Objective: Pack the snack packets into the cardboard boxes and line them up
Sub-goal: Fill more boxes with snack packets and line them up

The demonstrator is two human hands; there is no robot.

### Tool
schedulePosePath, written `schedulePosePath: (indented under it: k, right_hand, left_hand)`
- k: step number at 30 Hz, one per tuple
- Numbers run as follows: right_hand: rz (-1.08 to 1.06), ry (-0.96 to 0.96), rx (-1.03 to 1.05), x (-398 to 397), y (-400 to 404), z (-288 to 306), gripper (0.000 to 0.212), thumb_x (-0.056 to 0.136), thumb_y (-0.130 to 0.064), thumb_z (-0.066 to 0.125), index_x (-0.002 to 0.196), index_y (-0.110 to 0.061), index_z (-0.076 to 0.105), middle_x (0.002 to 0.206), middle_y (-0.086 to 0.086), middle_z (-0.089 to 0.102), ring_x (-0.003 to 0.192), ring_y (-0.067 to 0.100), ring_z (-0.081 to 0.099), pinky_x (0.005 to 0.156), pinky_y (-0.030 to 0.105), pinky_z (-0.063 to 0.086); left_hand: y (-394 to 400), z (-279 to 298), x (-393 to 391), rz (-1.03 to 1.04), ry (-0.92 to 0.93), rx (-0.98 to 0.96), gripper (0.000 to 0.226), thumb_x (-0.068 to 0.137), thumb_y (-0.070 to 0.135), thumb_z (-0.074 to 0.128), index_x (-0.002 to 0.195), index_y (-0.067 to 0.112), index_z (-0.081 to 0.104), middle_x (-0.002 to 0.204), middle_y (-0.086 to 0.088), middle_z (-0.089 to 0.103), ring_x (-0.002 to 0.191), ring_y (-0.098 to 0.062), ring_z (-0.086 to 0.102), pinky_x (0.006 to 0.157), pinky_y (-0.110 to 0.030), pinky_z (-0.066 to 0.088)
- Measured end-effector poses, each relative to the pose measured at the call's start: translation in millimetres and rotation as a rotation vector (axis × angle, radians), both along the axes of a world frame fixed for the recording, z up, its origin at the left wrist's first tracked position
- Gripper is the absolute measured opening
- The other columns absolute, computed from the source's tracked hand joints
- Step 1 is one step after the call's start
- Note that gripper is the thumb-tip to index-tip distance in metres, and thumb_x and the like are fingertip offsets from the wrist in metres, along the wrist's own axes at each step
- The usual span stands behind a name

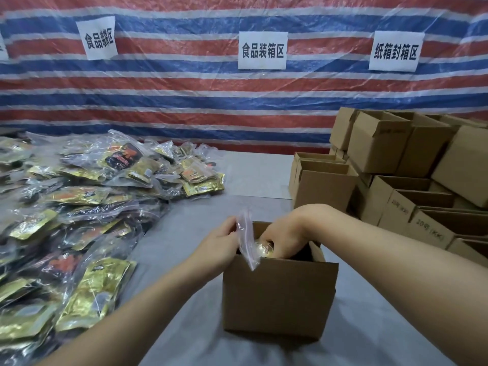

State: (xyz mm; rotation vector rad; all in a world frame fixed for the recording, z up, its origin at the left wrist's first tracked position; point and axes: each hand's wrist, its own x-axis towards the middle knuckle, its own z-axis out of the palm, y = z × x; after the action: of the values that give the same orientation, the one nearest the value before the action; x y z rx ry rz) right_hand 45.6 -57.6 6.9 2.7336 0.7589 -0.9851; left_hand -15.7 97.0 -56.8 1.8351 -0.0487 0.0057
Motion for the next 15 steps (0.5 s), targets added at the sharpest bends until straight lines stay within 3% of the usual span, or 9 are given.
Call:
schedulePosePath:
  k: [3,6,9,12,15]
  right_hand:
    - [-0.089,-0.017,-0.097,2,2,-24,0.036,0.098,-0.039,0.059,0.13,-0.022,0.06,0.128,0.002,0.062,0.114,0.024,0.059,0.099,0.04,0.048]
    - [-0.174,-0.042,-0.107,-1,2,-48,0.044,0.103,-0.034,0.051,0.144,-0.019,0.051,0.145,0.006,0.052,0.131,0.025,0.049,0.105,0.039,0.039]
    - [-0.142,0.06,-0.092,-3,-1,-43,0.042,0.103,-0.03,0.054,0.142,-0.017,0.054,0.14,0.006,0.057,0.129,0.024,0.052,0.101,0.037,0.04]
    - [-0.089,0.103,-0.049,-6,-5,-19,0.044,0.097,-0.03,0.064,0.138,-0.018,0.057,0.132,0.002,0.062,0.119,0.022,0.058,0.101,0.038,0.047]
    - [-0.043,-0.007,0.037,-10,-9,1,0.024,0.092,-0.04,0.069,0.114,-0.034,0.063,0.105,-0.015,0.062,0.094,0.006,0.059,0.074,0.024,0.047]
  left_hand:
    - [-7,0,0,0.001,-0.001,0.02,0.025,0.099,0.009,0.046,0.113,0.025,0.06,0.1,0.01,0.066,0.086,-0.001,0.059,0.072,-0.012,0.046]
    - [-13,-4,-2,-0.003,-0.082,0.136,0.038,0.101,0.012,0.043,0.133,0.031,0.052,0.118,0.009,0.056,0.106,-0.006,0.052,0.083,-0.016,0.038]
    - [-12,-6,-1,-0.015,-0.11,0.143,0.048,0.102,0.013,0.04,0.146,0.032,0.041,0.127,0.012,0.05,0.118,-0.004,0.046,0.078,-0.003,0.036]
    - [-8,-7,2,-0.029,-0.129,0.213,0.046,0.103,0.015,0.04,0.145,0.032,0.043,0.13,0.016,0.044,0.121,0.004,0.037,0.092,-0.012,0.028]
    - [-8,-9,2,-0.012,-0.121,0.216,0.044,0.102,0.017,0.04,0.144,0.032,0.044,0.13,0.016,0.046,0.119,0.002,0.04,0.092,-0.015,0.029]
